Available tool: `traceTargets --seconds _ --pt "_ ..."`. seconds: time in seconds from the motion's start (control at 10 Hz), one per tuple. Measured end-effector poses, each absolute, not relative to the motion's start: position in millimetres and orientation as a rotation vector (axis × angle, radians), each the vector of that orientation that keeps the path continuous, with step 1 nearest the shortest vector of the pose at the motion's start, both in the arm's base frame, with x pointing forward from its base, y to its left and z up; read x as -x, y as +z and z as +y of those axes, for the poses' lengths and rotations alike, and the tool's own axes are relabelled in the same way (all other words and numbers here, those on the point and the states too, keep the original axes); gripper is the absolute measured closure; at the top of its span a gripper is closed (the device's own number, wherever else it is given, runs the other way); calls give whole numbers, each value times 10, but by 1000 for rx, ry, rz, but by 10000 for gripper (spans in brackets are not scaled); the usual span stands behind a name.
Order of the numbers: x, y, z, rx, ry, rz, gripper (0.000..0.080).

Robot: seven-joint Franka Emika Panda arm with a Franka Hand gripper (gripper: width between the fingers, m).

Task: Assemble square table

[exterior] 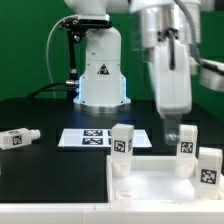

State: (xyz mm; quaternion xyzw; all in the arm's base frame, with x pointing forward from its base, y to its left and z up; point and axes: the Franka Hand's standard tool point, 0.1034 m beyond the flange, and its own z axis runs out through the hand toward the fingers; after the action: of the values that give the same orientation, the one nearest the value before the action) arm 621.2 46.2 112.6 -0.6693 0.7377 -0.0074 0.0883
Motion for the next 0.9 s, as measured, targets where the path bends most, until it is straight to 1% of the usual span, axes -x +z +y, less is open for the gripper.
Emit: traceTargets --seconds 0.1,0.2,0.3,0.4,0.7,0.8,0.9 --pt "-6093 1180 186 2146 -37 2043 151" --pt "-6047 1210 54 2199 -42 1998 151" --pt "-6071 1223 156 2246 -54 1950 151" --pt "-6067 1215 185 2338 -63 1842 151" --pt "-6047 1199 127 2525 -86 1588 151" --pt "-5975 1160 -4 2604 -83 1461 151" --pt "-5786 1141 -253 2635 -46 1391 151"
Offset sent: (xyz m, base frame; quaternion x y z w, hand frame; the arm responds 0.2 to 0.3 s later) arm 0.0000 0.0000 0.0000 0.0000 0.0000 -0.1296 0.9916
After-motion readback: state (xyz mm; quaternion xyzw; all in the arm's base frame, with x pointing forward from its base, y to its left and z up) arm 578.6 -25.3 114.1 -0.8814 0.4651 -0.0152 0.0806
